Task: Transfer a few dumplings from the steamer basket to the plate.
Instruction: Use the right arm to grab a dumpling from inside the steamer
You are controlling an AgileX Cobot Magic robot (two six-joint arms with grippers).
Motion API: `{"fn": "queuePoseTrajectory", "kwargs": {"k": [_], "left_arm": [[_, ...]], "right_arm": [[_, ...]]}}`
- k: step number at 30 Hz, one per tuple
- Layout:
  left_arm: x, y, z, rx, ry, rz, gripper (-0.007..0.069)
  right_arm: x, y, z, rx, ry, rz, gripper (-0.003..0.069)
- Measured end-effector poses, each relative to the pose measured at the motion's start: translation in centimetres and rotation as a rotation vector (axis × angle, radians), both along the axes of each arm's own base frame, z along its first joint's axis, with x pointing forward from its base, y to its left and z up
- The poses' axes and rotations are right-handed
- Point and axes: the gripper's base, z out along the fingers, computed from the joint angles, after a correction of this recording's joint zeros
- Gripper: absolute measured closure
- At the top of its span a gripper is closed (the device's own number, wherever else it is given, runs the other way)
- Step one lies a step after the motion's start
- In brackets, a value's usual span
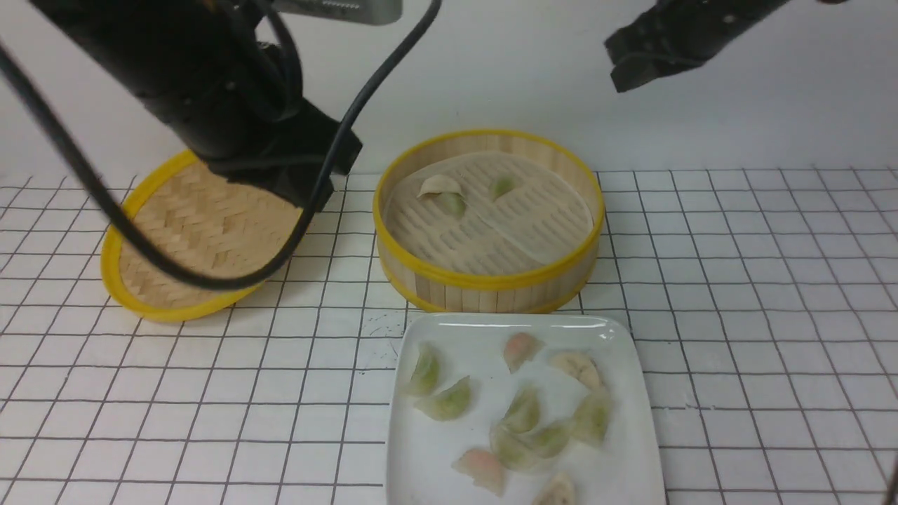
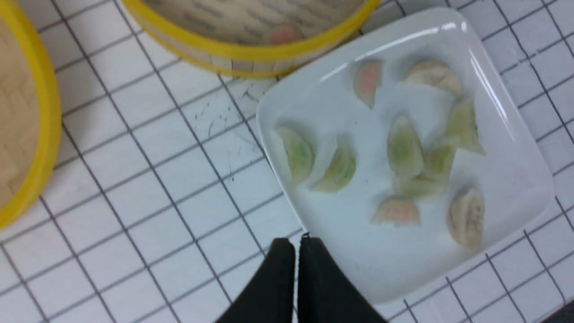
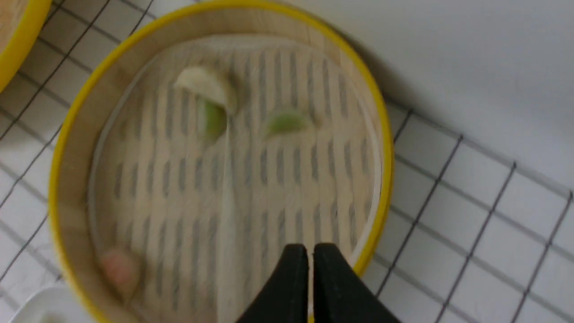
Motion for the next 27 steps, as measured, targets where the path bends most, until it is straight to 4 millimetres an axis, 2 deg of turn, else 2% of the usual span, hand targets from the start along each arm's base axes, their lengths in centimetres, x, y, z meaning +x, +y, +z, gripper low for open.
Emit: {"fn": "queuePoseTrajectory", "kwargs": {"k": [1,3,6,8,9,11,12,13,14,15,16,17,18,22,27], "left_arm": [[-1.2,0.6,0.2,0.008,-0.003,0.019,0.0631],[-3.1,1.6,0.5,0.027,-0.020,0.053,0.0631],[-6.2,3.4,1.1,0.057,-0.063,0.113,0.0631],[-7.1,3.9,1.3,0.060,-0.074,0.135,0.0631],[-8.0,4.3,1.5,0.063,-0.092,0.147,0.0631],[-9.8,5.2,1.9,0.052,-0.118,0.184,0.0631],[-10.1,5.3,2.1,0.047,-0.125,0.189,0.0631],[-11.1,5.6,2.4,0.033,-0.143,0.199,0.0631],[-11.6,5.8,2.7,0.025,-0.156,0.202,0.0631],[-11.6,5.8,2.6,0.026,-0.155,0.202,0.0631],[-12.5,6.1,3.1,0.012,-0.180,0.208,0.0631],[-12.5,6.2,3.2,0.012,-0.182,0.208,0.0631],[-13.1,6.4,3.5,0.007,-0.201,0.211,0.0631],[-13.6,6.8,3.8,0.017,-0.227,0.218,0.0631],[-13.6,7.0,3.8,0.033,-0.236,0.229,0.0631]], "right_arm": [[1.4,0.8,-1.0,-0.003,-0.023,0.006,0.0631],[2.8,1.8,-2.5,-0.006,-0.046,0.017,0.0604],[3.9,3.3,-4.4,-0.021,-0.072,0.050,0.0541],[4.3,3.8,-5.4,-0.033,-0.072,0.071,0.0514],[4.4,4.1,-5.9,-0.043,-0.078,0.088,0.0482],[4.9,5.2,-8.4,-0.065,-0.056,0.122,0.0377],[4.9,5.4,-8.5,-0.066,-0.056,0.124,0.0370],[5.2,5.9,-9.9,-0.075,-0.054,0.133,0.0317],[5.3,6.2,-10.6,-0.080,-0.054,0.136,0.0293],[5.4,6.2,-11.0,-0.083,-0.051,0.139,0.0283],[5.7,6.8,-12.3,-0.089,-0.053,0.147,0.0244],[5.7,6.9,-12.5,-0.089,-0.057,0.148,0.0240],[6.0,7.4,-13.9,-0.093,-0.059,0.154,0.0210],[6.4,8.5,-16.1,-0.086,-0.091,0.153,0.0171],[6.6,9.1,-16.7,-0.086,-0.116,0.156,0.0151]]}}
